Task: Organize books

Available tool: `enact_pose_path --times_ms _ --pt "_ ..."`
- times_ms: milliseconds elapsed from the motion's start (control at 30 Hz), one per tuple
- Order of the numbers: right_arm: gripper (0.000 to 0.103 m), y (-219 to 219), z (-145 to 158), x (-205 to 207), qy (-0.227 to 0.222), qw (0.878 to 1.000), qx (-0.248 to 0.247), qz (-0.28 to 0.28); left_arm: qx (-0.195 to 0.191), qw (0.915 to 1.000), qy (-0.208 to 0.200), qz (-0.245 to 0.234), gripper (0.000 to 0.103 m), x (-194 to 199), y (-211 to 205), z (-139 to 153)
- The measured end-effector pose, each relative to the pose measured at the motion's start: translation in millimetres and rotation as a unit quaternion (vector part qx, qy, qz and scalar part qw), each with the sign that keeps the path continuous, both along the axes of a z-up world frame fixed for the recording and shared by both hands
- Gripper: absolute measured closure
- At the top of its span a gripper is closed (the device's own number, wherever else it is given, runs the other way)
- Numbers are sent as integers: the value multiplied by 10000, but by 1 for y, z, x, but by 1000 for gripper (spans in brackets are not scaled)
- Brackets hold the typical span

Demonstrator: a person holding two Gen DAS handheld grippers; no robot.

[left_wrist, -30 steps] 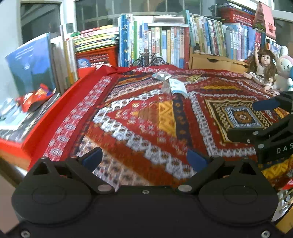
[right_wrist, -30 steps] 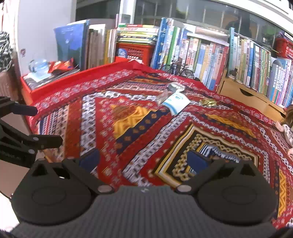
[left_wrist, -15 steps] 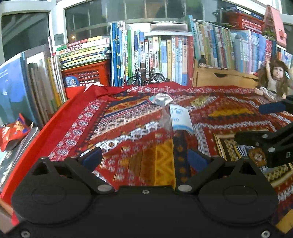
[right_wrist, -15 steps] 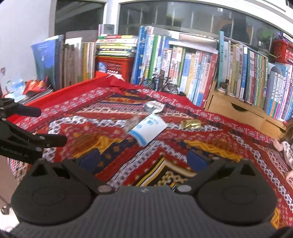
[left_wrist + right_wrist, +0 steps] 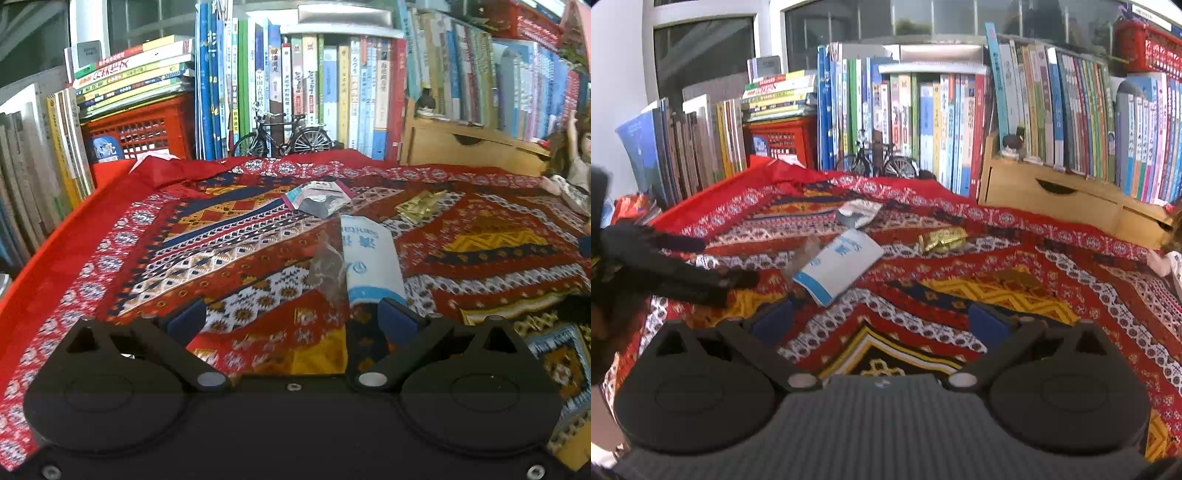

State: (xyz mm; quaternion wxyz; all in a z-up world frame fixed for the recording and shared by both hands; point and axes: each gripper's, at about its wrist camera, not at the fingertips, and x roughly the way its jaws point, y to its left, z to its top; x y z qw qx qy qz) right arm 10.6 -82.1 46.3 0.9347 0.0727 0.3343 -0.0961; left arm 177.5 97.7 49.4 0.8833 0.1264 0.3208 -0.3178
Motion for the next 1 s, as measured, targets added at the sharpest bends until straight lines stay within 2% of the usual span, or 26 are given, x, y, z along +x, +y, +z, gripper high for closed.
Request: enact_pose_path --times_ms 133,200,333,500,600,667,933,1000 --pt "0 -5 -9 -1 118 9999 31 119 -24 9997 60 228 4 16 -17 -12" --pt "0 -7 -11 0 128 9997 94 183 82 9994 6 328 5 21 -25 -15" --pt "0 -8 -14 5 132 9993 172 290 107 9998 -15 144 6 29 -39 -19" --pt "0 -8 -16 14 115 9987 246 427 243 9995 17 220 24 39 -49 -24" --pt "0 -7 -16 18 96 9985 252 485 257 9979 180 570 31 50 -44 -29" --pt "0 -6 -15 21 97 9984 240 509 157 9970 310 687 32 57 -39 -31" --pt "0 -6 -23 30 104 9979 410 496 80 9994 328 -97 33 55 -47 -33" --pt "0 -5 -24 34 59 9978 398 522 -13 9993 363 -88 42 57 -48 -35"
